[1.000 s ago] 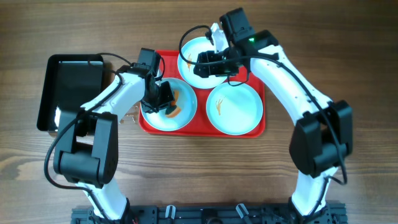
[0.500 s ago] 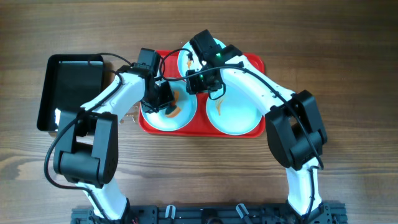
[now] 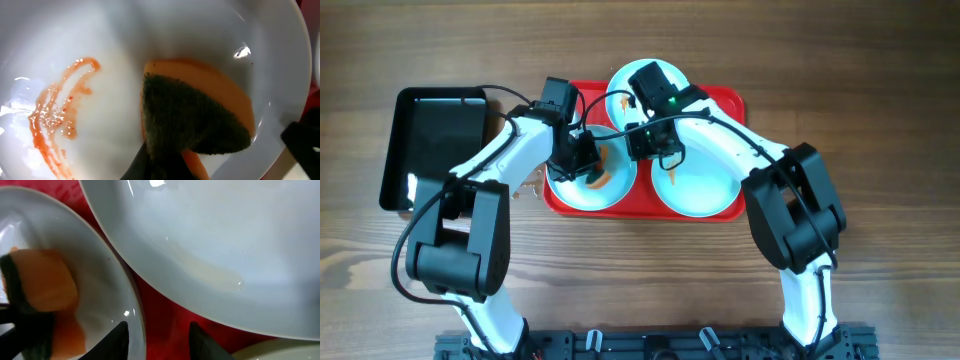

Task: Clean dirty plates on tray and stack at the side
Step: 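Hold the plate with the right gripper and scrub it with the sponge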

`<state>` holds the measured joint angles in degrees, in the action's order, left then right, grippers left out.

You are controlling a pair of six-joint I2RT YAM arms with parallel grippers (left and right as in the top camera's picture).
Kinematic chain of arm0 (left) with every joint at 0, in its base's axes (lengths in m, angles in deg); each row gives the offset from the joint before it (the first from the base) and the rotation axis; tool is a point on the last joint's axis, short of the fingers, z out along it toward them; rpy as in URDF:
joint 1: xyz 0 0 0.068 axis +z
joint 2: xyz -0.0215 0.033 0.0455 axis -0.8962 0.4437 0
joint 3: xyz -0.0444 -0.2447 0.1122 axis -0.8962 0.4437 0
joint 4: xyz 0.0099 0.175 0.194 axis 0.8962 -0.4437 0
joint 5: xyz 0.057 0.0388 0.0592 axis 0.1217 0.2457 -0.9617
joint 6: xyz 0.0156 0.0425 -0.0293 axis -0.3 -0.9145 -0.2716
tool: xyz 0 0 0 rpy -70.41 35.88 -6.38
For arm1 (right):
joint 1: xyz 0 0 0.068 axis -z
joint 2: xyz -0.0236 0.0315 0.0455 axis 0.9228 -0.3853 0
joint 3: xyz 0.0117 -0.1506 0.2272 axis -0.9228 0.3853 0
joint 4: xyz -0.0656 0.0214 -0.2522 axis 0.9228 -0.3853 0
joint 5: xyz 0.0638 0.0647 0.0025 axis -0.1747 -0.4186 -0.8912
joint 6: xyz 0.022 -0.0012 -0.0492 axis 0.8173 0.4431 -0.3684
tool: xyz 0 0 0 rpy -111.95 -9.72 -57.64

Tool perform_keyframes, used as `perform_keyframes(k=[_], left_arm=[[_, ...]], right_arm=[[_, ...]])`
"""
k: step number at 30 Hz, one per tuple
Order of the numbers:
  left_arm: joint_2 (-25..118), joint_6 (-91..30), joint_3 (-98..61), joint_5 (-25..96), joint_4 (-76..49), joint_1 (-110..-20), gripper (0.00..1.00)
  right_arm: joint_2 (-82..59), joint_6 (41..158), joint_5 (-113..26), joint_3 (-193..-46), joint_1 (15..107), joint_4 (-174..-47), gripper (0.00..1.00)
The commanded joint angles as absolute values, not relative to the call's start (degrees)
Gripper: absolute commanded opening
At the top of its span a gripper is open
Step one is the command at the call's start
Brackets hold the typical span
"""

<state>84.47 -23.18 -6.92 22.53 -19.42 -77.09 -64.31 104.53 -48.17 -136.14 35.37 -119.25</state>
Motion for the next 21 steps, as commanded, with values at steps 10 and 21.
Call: perform_keyframes(k=[10, 21], left_arm=[[85.21, -22.35, -6.68, 25.91, -16.84, -77.04, 0.09], [85.21, -22.37, -6.68, 25.91, -16.45, -77.04, 0.69]], right_arm=[[-68.16, 105.16, -51.20, -134.02, 35.05, -118.68, 0.23], [-68.16, 105.16, -51.20, -134.02, 35.05, -118.11, 0.11]])
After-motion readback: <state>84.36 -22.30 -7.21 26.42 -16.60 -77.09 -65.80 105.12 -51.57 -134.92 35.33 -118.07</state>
